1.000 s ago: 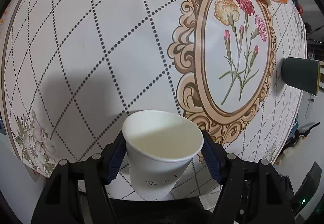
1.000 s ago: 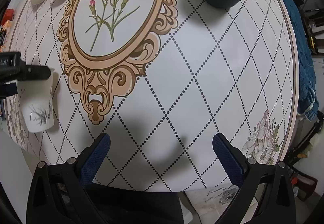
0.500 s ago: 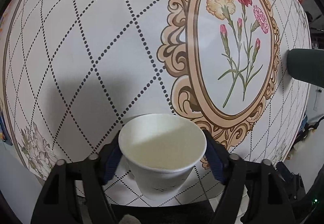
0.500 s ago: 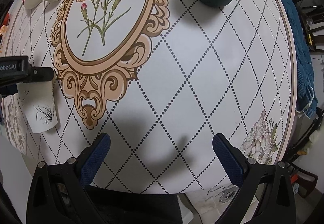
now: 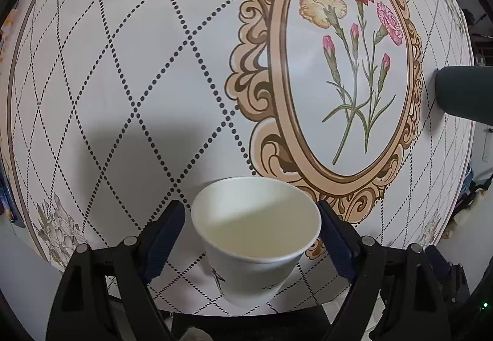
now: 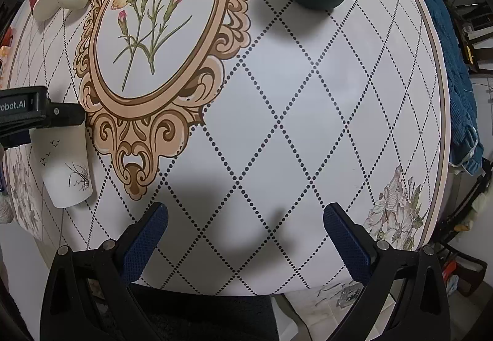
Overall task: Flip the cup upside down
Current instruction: 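Carry the upright cup and lower it onto the table, open left gripper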
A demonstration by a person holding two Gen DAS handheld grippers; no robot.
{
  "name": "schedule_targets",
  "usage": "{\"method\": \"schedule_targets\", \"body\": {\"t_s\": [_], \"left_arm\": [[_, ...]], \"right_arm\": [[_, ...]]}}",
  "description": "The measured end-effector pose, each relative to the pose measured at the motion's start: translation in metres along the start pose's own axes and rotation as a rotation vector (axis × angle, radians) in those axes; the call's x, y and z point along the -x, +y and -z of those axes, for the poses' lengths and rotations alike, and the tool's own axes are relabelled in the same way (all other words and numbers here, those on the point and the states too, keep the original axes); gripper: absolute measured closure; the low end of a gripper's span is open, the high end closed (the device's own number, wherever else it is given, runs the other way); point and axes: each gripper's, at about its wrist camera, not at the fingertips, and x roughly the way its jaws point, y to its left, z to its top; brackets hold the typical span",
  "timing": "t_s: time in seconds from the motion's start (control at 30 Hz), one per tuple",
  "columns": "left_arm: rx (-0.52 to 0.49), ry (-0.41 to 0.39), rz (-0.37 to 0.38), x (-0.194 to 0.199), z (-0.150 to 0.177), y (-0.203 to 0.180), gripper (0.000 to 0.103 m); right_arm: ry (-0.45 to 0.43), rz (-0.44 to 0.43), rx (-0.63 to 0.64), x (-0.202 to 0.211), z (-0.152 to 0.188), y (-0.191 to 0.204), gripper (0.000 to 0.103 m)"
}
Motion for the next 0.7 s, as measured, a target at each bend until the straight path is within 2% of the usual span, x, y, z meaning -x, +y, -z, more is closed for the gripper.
{"method": "schedule_targets", "body": {"t_s": [0.47,0.7], "left_arm": [[-0.026,-0.019,-0.01,0.01,0.003,-0.012,0.018],[-0.031,-0.058,-0.004,0.042,0.014,-0.019,0.018]], "right_arm": [[-0.014,-0.002,-0.005,0.01,0.003,0.001,0.0],[-0.019,-0.009,-0.008,0.014,0.006,0.003,0.0]]}}
